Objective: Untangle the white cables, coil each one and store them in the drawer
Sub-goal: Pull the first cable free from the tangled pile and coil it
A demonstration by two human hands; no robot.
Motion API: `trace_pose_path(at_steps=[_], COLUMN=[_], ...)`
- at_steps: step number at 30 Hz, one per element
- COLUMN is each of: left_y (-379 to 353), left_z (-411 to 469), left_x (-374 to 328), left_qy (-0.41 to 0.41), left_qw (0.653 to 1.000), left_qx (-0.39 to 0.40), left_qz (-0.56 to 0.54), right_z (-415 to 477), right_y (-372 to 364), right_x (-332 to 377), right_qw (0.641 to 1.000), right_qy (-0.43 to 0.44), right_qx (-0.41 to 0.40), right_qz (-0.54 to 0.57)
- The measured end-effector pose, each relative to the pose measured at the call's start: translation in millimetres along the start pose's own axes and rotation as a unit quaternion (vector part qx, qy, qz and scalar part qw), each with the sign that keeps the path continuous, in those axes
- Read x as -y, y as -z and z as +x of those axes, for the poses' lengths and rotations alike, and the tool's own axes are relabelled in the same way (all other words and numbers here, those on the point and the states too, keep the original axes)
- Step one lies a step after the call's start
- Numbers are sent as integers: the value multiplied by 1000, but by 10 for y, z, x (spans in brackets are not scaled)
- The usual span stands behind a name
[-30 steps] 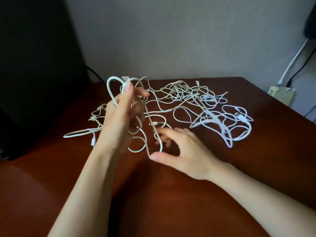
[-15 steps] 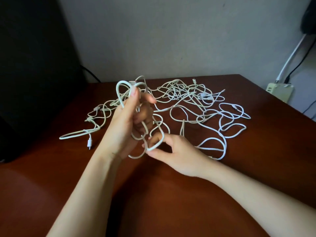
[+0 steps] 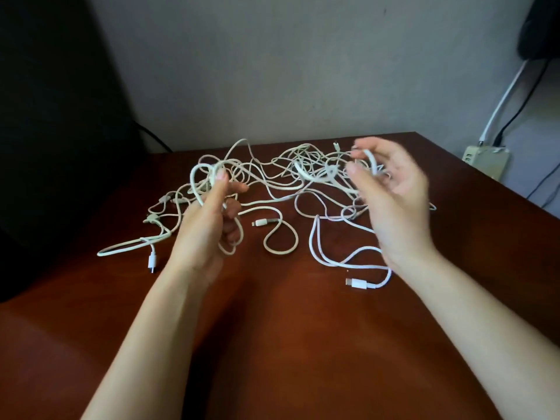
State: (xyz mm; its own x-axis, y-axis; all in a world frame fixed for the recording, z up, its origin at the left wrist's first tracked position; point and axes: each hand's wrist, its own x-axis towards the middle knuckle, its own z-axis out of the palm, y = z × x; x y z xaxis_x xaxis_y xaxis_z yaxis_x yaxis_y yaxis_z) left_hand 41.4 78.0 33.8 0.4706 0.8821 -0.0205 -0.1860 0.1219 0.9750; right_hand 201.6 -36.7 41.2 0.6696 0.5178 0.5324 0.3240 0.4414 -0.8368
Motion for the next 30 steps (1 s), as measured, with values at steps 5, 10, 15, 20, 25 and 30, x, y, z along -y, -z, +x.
trace_pose_path(at_steps=[5,10,15,20,25,30], left_y=[-76,-152,-154,-161,-162,-186], left_z=[-20,-50,-62,-60,-97,-148], left_x=[67,96,76,61,38,20], left_qy=[55,68,83,61,29,8], left_qw=[995,989,985,986,982,972], left_qx=[76,131,148,152,187,232], left_qz=[30,25,10,-17,-25,-30], right_z=[178,262,229,223,149,-123], right_y=[233,369,417,417,269,-45], right_x=[-193,-325,-368,-301,-164,-75], right_qw=[932,862,745,703,807,847], right_qy=[143,77,-95,-43,224,360], right_qx=[-111,-92,64,42,-37,43], right_qz=[-313,-493,-657,-709,-545,-389])
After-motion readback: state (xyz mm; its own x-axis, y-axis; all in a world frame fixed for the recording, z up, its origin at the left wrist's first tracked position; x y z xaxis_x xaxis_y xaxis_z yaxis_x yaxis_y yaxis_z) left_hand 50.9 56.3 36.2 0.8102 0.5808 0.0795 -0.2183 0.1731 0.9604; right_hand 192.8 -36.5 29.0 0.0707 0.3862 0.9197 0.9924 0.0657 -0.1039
